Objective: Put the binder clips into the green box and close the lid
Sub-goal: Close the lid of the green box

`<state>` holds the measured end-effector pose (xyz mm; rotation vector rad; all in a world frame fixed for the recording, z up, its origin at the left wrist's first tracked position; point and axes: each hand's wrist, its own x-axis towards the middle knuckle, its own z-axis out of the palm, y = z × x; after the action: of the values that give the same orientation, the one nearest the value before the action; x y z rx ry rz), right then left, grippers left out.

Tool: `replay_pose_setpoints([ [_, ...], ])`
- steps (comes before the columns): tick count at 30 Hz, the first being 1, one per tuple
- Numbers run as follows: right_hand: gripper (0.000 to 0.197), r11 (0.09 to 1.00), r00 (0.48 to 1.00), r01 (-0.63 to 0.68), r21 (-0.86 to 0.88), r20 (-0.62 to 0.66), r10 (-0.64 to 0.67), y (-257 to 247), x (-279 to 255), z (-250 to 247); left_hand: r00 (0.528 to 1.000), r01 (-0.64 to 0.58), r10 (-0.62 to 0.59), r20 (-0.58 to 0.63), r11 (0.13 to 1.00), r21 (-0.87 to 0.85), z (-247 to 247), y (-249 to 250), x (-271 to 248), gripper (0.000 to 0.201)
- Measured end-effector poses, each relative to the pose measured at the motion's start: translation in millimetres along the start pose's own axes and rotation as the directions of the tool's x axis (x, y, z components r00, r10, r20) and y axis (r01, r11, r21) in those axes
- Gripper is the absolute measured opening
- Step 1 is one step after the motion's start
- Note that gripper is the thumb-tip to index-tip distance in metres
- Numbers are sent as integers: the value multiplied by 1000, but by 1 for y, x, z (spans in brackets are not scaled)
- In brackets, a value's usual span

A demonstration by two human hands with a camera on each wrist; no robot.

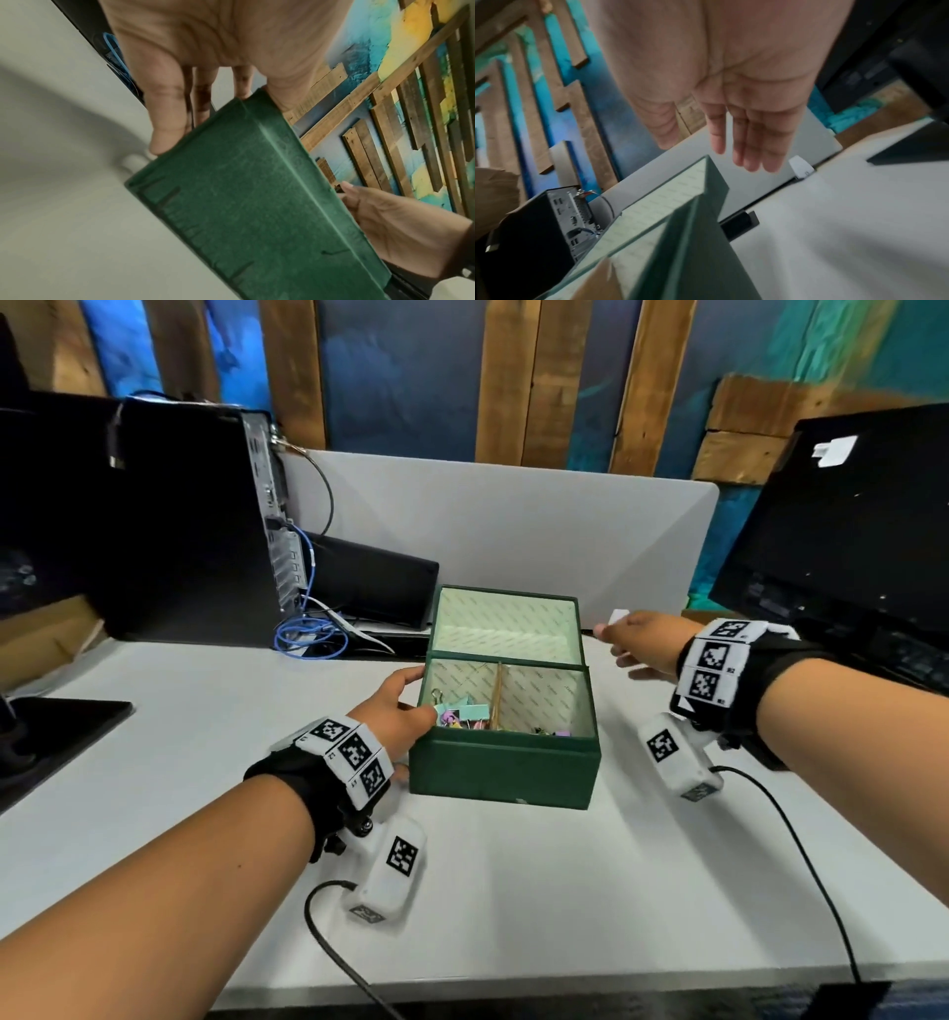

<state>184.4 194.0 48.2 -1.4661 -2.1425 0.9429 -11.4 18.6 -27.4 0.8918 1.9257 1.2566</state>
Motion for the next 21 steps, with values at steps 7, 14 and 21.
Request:
replay_pose_setpoints([
  [7,85,959,922,-151,240,384,49,6,18,16,999,3,-2,47,999,-37,-3,-8,-1,43],
  [14,93,890,975,-62,451,217,-42,-21,38,6,998,19,-16,57,998,-53,-3,-9,0,41],
  [21,53,921,960,179,345,145,-241,-27,8,-19,985,87,-80,154,996,-38,-10,-8,-15,58],
])
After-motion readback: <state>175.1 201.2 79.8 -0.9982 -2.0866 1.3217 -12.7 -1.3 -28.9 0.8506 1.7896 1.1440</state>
